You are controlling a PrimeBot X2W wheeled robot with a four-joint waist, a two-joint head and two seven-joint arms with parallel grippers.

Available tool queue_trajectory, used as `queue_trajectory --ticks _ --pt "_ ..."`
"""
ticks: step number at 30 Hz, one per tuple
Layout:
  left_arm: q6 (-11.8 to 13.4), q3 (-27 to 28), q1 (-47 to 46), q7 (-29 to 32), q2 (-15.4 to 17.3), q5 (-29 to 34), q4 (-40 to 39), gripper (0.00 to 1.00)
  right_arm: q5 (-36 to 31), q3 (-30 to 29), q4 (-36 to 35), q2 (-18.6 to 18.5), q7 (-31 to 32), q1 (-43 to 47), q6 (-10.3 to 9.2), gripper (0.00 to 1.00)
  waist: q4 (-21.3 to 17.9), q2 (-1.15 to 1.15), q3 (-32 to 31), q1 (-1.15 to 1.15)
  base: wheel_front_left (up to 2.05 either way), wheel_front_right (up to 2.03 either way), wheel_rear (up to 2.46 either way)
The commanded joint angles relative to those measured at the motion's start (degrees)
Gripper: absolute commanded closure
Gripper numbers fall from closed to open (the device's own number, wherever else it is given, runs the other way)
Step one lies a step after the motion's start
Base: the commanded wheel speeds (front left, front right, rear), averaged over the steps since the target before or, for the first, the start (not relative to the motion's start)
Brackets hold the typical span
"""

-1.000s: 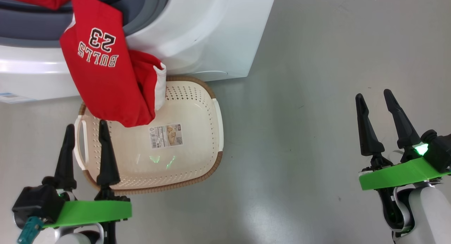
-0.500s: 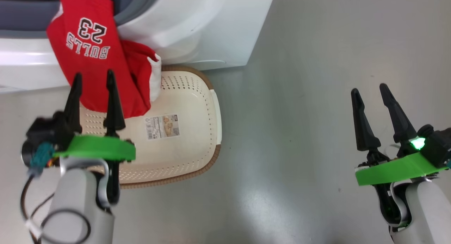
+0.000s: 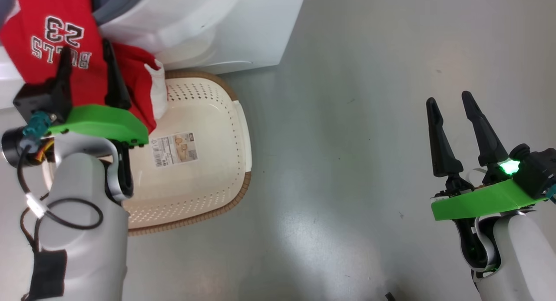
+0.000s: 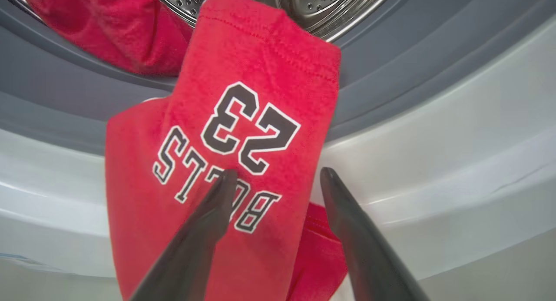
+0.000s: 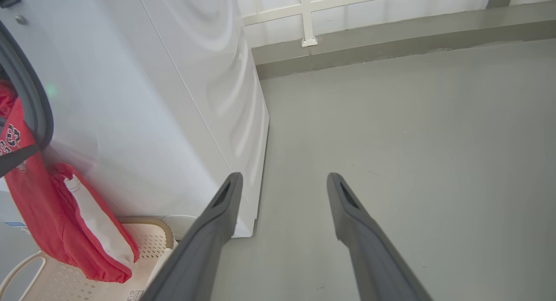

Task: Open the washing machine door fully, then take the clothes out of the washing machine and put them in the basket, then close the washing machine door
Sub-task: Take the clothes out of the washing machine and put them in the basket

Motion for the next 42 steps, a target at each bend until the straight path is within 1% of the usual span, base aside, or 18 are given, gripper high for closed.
queue_trajectory --ticks 1,7,11,12,13,14,15,23,26,30,35,39,42 --pt "0.49 1.57 0.02 -0.27 1.65 0.57 -0.77 0.00 -0.21 0.99 -1.45 -0.03 -0.36 0.22 0.42 0.00 -0.38 0.00 0.36 0.00 0.00 0.00 0.00" --pt "1.19 3.67 -2.47 -0.27 1.71 2.60 2.56 0.00 -0.28 1.12 -1.59 0.31 -0.36 -0.33 0.42 0.00 -0.89 0.00 0.87 0.00 0.00 0.00 0.00" --pt "0.99 5.10 -3.55 -0.27 1.84 3.41 3.80 0.00 -0.32 1.22 -1.76 0.43 -0.36 -0.56 0.42 0.00 -1.11 0.00 1.05 0.00 0.00 0.00 0.00" --pt "0.93 5.42 -3.74 -0.27 1.84 3.59 3.95 0.13 -0.31 1.19 -1.78 0.44 -0.36 -0.61 0.42 0.00 -1.11 0.00 1.11 0.00 0.00 0.00 0.00" --pt "0.92 5.67 -3.90 -0.27 1.85 3.82 4.09 0.58 -0.30 1.15 -1.80 0.44 -0.36 -0.65 0.42 0.00 -1.10 0.00 1.17 0.00 0.00 0.00 0.00" --pt "0.93 5.92 -4.02 -0.27 1.85 4.04 4.23 0.85 -0.30 1.10 -1.81 0.45 -0.36 -0.66 0.42 0.00 -1.06 0.00 1.18 0.00 0.00 0.00 0.00" --pt "0.89 6.13 -4.10 -0.27 1.85 4.24 4.33 1.00 -0.29 1.06 -1.82 0.45 -0.36 -0.68 0.42 0.00 -1.04 0.00 1.23 0.00 0.00 0.00 0.00" --pt "0.21 6.90 -2.29 -0.27 1.73 4.62 3.78 1.00 -0.39 0.64 -1.77 0.56 -0.36 -0.61 0.42 0.00 -0.21 0.00 1.02 0.00 0.00 0.00 0.00" --pt "-0.30 6.25 -0.31 -0.27 1.69 4.03 4.01 1.00 -0.42 0.59 -1.73 0.58 -0.36 -0.68 0.42 0.00 0.10 0.00 0.84 0.00 0.00 0.00 0.00" --pt "-0.83 3.76 3.03 -0.27 1.67 1.22 4.81 1.00 -0.46 0.56 -1.76 0.51 -0.36 -0.71 0.42 0.00 0.67 0.00 0.82 0.00 0.00 0.00 0.00" --pt "-0.85 1.12 5.89 -0.27 1.66 -1.12 5.48 1.00 -0.45 0.50 -1.79 0.36 -0.36 -0.68 0.42 0.00 1.05 0.00 0.87 0.00 0.00 0.00 0.00" --pt "-1.72 -2.12 8.34 -0.27 1.66 -2.38 7.08 1.00 -0.46 0.61 -1.75 0.25 -0.36 -0.57 0.42 0.00 1.23 0.00 0.94 0.00 0.00 0.00 0.00" --pt "-2.84 -4.18 9.44 -0.27 1.66 -4.00 9.13 1.00 -0.47 0.75 -1.75 0.10 -0.36 -0.44 0.42 0.00 1.27 0.00 1.16 0.00 0.00 0.00 0.00"
